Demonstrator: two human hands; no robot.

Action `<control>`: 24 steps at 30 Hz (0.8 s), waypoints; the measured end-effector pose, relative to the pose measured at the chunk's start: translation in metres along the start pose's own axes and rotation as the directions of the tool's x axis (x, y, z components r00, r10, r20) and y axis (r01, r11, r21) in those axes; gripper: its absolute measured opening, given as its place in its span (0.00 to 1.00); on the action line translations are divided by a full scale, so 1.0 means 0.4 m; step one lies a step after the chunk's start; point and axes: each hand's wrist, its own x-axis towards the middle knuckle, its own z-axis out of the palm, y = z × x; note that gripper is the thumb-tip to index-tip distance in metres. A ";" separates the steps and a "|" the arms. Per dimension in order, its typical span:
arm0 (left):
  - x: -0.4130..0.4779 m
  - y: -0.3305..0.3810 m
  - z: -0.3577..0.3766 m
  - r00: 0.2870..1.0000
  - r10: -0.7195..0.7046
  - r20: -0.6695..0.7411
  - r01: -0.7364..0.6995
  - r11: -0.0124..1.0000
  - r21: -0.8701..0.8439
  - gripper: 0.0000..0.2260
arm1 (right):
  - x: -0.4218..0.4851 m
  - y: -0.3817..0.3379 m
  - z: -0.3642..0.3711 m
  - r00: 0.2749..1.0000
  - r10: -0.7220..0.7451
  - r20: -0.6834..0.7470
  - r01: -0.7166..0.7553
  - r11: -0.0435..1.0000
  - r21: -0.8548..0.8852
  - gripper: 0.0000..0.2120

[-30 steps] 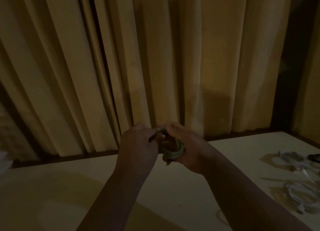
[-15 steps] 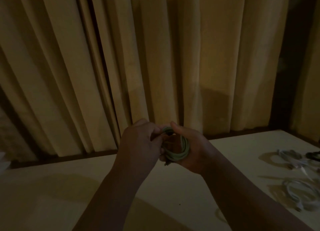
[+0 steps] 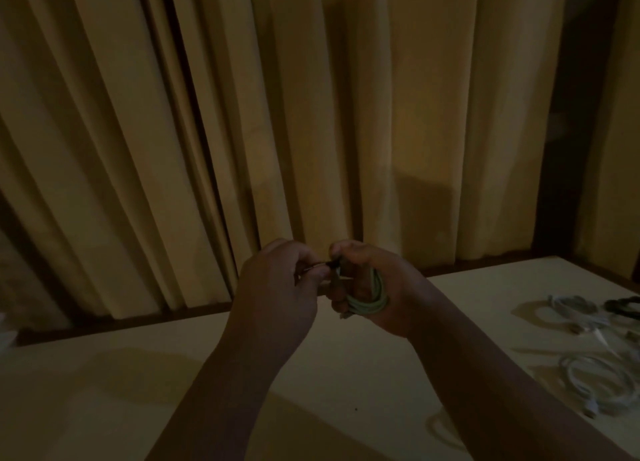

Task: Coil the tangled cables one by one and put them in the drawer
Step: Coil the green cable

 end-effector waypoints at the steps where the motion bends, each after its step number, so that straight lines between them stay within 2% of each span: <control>1: 0.001 -0.003 -0.001 1.000 0.006 -0.001 -0.006 1.000 0.000 0.04 | -0.001 -0.003 -0.003 1.000 0.000 -0.002 0.000 1.000 -0.005 0.08; 11: 0.004 -0.022 -0.018 0.997 -0.072 -0.016 0.070 0.995 -0.064 0.06 | -0.004 -0.025 -0.012 0.999 0.014 0.031 -0.012 0.999 -0.047 0.08; 14: -0.001 -0.025 -0.014 0.993 -0.113 -0.032 0.111 0.991 -0.076 0.07 | -0.002 -0.022 -0.007 0.998 0.013 -0.063 -0.022 0.991 -0.130 0.13; 17: -0.009 -0.031 -0.001 0.978 -0.205 0.037 0.208 0.964 -0.164 0.07 | 0.003 -0.025 -0.002 0.979 -0.026 -0.201 -0.035 0.955 -0.293 0.15; 19: -0.010 -0.037 0.016 0.952 -0.278 0.127 0.301 0.924 -0.234 0.07 | 0.008 -0.028 0.005 0.956 -0.026 -0.294 -0.068 0.950 -0.306 0.14; 21: -0.008 -0.038 0.031 0.898 -0.372 0.233 0.433 0.843 -0.321 0.05 | 0.013 -0.027 0.017 0.930 -0.059 -0.362 -0.085 0.926 -0.369 0.12; 24: -0.005 -0.029 0.038 0.776 -0.469 0.422 0.628 0.639 -0.445 0.06 | 0.020 -0.022 0.023 0.891 -0.200 -0.406 -0.107 0.778 -0.619 0.09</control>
